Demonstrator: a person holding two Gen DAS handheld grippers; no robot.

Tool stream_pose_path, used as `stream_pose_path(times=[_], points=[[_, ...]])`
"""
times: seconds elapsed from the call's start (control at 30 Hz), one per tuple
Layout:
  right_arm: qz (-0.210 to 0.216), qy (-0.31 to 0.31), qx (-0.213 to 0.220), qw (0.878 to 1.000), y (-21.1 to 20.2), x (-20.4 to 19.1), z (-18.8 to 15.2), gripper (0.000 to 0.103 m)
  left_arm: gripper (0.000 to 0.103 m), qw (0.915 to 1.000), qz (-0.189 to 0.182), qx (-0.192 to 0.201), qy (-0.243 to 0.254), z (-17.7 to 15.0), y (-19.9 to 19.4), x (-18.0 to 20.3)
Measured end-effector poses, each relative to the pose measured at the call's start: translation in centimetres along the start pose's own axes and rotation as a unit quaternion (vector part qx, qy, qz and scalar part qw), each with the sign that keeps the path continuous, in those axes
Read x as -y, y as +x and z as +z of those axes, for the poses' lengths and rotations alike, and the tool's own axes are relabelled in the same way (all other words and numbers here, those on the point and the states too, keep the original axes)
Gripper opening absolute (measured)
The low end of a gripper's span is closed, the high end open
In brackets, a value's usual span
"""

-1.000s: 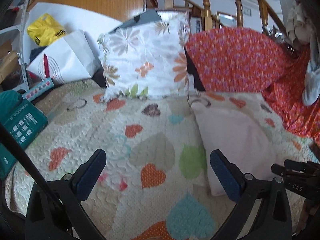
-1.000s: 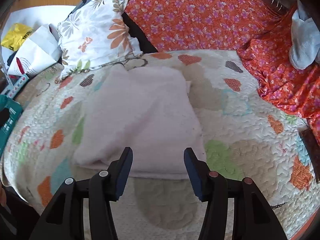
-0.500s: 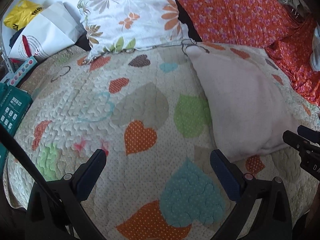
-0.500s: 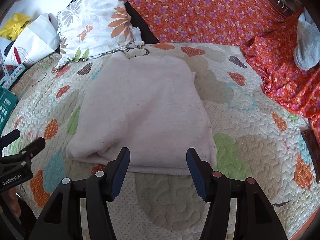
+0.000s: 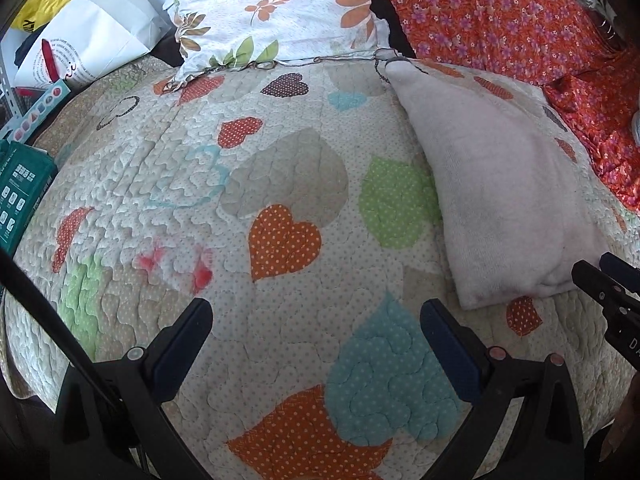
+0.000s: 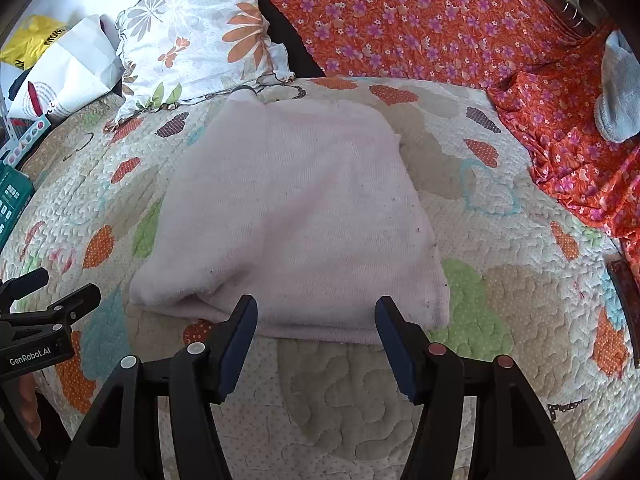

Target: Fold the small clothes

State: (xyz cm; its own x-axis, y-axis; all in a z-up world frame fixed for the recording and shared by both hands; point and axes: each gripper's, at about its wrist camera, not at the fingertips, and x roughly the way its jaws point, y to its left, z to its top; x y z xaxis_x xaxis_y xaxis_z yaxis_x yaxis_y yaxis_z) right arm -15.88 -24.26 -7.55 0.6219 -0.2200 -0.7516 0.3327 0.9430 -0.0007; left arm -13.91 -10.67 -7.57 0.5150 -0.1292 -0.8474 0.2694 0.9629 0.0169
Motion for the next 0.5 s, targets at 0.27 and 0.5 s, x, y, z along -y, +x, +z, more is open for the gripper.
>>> stream_pose_path(times=[0.27, 0.5], points=[[0.001, -0.001, 0.002, 1.000, -0.09, 0.04, -0.19, 0.067, 0.103, 1.0000, -0.003, -0.005, -0.004, 0.02, 0.16, -0.24], [-0.002, -0.002, 0.003, 1.000, -0.15, 0.00, -0.20, 0.068, 0.103, 0.9999, -0.007, -0.012, -0.009, -0.11, 0.48, -0.50]])
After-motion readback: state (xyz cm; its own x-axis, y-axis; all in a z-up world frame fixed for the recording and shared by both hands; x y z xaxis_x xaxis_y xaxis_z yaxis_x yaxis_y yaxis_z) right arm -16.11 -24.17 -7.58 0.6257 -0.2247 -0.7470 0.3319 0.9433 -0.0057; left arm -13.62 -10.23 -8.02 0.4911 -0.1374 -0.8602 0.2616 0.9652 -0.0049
